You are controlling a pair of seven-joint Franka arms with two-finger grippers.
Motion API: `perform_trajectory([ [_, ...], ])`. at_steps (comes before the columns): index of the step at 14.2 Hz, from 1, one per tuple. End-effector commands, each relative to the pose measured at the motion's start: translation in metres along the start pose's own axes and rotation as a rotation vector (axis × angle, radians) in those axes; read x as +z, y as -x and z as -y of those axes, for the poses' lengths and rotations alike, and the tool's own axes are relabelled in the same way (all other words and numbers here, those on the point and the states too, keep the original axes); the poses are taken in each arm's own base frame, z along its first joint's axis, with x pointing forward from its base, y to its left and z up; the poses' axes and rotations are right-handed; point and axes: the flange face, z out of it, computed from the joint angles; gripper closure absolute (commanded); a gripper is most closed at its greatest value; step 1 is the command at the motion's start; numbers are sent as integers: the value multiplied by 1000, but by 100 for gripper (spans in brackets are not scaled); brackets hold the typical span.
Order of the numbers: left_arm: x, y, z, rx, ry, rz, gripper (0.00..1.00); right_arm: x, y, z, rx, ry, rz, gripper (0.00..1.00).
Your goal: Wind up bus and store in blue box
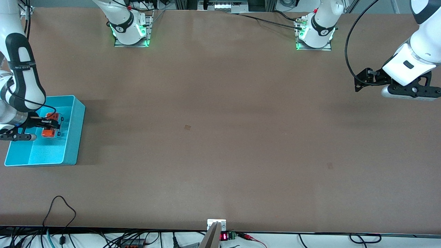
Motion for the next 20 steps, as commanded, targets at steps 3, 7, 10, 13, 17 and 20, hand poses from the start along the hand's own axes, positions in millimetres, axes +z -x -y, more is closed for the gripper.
perform_trajectory([
  [3, -6, -3, -4, 2, -8, -24, 0, 22, 12, -16, 37, -1, 13, 100],
  [7, -5, -3, -4, 0, -8, -20, 0, 30, 13, -16, 30, -3, 24, 19],
  [10, -5, -3, -3, -3, -8, -20, 0, 17, 8, -17, 21, 4, 6, 0],
  [13, -5, -2, -3, -3, -8, -17, 0, -45, -3, -8, 18, 5, -50, 0],
  [17, -6, -3, -3, -3, -8, -20, 0, -151, -6, 21, -30, 3, -120, 0],
  [20, -6, -3, -3, -3, -8, -20, 0, -232, 2, 50, -21, -20, -96, 0],
])
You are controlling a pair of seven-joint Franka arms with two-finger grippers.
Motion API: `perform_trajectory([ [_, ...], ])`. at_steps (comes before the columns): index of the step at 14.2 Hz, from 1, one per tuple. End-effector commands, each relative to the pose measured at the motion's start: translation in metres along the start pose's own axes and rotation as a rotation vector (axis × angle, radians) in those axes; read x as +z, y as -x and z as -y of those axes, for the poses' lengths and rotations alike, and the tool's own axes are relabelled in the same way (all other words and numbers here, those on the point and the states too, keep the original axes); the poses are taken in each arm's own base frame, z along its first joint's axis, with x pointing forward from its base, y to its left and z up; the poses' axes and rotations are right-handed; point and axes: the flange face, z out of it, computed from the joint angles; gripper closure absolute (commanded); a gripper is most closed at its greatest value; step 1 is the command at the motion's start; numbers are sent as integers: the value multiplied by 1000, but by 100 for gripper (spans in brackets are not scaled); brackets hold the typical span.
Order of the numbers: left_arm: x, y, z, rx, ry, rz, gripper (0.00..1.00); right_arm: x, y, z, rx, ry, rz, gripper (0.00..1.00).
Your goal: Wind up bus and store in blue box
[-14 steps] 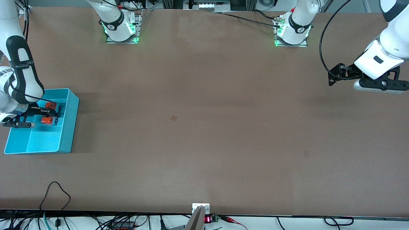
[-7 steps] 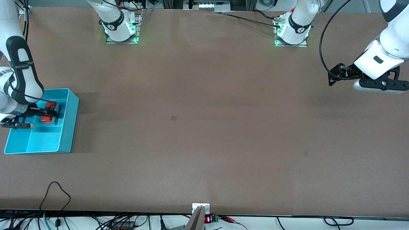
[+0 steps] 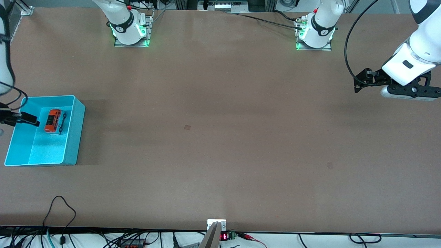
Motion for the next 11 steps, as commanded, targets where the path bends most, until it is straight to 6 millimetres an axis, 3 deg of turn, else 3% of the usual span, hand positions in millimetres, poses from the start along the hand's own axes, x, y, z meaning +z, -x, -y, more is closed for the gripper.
perform_trajectory([
  [1, -3, -2, 1, -9, -8, -4, 0, -72, -2, 37, 15, 18, 42, 0],
  [4, -4, -1, 1, -9, -8, -5, 0, -131, -8, 101, -8, 42, 99, 0],
  [7, -3, -2, 3, -12, -8, -4, 0, -183, 3, 153, -16, 31, 134, 0],
  [11, -2, -1, 4, -14, -8, -2, 0, -212, 23, 174, -43, 24, 149, 0],
])
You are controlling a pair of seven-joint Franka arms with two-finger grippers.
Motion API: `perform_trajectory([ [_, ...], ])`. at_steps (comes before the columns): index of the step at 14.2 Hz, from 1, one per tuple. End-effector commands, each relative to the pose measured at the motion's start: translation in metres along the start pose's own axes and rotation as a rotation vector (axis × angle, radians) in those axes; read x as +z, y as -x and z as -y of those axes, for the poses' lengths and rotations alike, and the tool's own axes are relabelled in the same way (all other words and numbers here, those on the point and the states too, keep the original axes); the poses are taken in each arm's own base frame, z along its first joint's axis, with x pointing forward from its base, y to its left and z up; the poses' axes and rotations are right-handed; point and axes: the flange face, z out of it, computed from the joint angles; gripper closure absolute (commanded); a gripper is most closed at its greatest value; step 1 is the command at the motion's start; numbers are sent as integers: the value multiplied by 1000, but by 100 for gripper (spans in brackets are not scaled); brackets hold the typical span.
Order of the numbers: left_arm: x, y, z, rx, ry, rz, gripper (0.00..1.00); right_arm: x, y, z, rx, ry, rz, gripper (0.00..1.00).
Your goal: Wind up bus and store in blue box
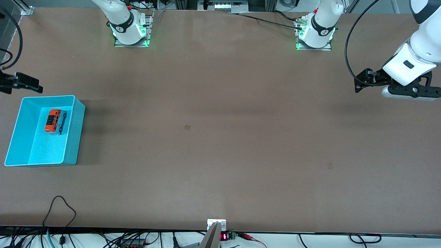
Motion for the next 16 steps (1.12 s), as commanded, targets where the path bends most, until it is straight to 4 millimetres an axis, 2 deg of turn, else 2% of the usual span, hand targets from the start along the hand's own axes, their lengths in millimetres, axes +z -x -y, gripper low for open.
perform_trajectory([
  [1, -3, -2, 2, -9, -8, -4, 0, -9, 8, 1, 8, 1, 1, 0],
  [8, -2, -1, 3, -9, -8, -2, 0, -6, 11, 1, 11, -3, 11, 0],
  [12, -2, -1, 3, -8, -8, -2, 0, 14, 9, -5, 20, -7, 45, 0],
  [16, -1, -1, 3, -8, -8, -1, 0, 16, 9, -8, 23, -5, 47, 0],
])
